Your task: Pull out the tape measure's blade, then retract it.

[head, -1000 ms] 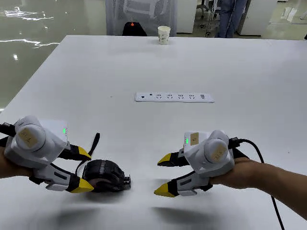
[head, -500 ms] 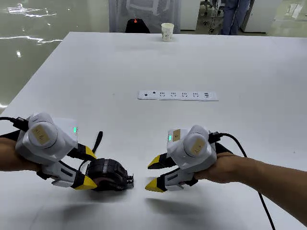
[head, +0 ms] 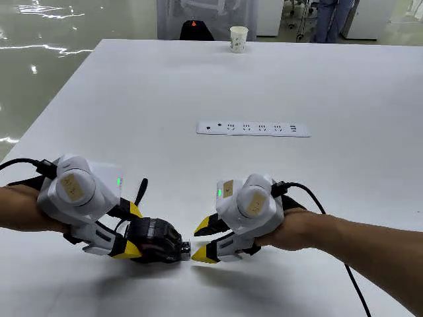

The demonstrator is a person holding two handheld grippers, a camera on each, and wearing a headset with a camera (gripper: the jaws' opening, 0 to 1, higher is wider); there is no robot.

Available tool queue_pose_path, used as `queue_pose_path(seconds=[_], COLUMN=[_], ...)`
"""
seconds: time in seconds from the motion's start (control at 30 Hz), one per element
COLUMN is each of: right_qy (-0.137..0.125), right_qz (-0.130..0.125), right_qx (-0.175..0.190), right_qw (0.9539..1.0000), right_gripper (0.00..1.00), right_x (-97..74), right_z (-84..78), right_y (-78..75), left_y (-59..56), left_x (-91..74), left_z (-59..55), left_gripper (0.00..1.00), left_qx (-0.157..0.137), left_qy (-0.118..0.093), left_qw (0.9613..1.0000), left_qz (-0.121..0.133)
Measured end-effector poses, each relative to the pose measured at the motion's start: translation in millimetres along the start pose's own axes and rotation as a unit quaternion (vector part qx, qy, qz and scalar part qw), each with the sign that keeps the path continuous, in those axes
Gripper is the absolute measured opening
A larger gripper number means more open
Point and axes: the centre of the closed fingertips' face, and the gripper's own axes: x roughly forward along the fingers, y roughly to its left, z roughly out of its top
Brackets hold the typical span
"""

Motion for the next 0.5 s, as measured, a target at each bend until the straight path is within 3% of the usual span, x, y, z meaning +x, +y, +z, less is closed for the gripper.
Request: queue_pose_path(seconds=[0.5], right_qy=[0.008], right_qz=[0.013], right_qx=[-0.017], right_qw=[0.9997], right_gripper=[0.12], right_x=[15.4], right_z=[-0.6], right_y=[1.7], left_y=[3.0], left_x=[3.8], left_z=[-3.3], left_gripper=[0.26], left_qx=[0.01], left_qy=[-0.007], left_qw=[0.9999], left_qz=[-0.01])
